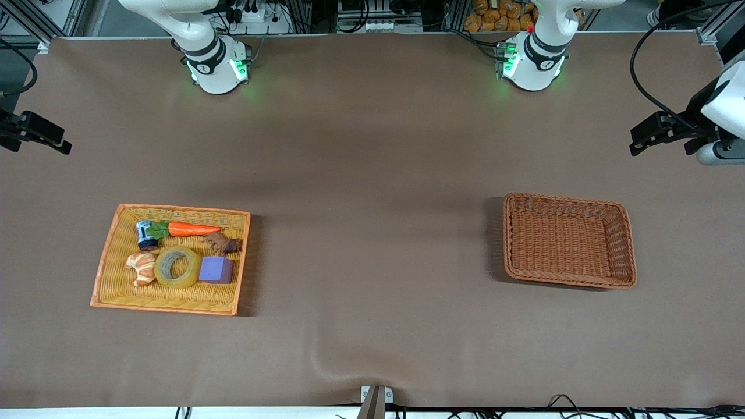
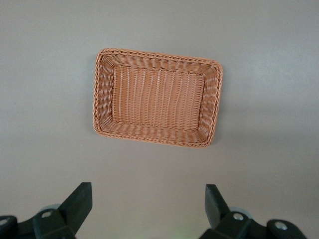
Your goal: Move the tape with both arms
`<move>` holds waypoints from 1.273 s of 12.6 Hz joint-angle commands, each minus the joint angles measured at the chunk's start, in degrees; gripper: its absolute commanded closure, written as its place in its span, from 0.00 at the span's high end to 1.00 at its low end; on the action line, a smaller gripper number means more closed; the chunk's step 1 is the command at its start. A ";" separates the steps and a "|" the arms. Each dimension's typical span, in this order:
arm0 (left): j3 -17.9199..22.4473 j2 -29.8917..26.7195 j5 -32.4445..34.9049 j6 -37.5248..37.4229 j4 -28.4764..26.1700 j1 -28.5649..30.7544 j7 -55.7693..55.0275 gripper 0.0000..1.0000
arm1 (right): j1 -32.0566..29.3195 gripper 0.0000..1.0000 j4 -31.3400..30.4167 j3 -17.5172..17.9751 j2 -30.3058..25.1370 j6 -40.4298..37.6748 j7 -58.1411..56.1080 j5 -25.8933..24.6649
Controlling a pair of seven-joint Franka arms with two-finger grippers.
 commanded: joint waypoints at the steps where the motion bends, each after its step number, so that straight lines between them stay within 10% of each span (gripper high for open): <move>1: -0.10 0.54 -0.75 -0.97 1.32 0.11 -0.62 1.00 | -0.26 1.00 1.27 0.18 0.73 -0.59 0.84 0.70; 8: -0.10 0.63 -0.67 -0.97 1.06 0.46 -2.29 1.00 | 1.92 1.00 -0.48 0.27 2.74 2.39 0.58 1.14; 12: -0.19 0.45 -0.75 -1.06 0.44 0.64 -4.21 1.00 | 6.50 1.00 -10.91 0.27 4.33 18.96 0.75 1.14; 16: -0.36 0.54 -0.76 -0.97 0.18 0.55 -4.66 1.00 | 7.29 1.00 -12.88 0.36 16.60 29.18 -2.75 1.58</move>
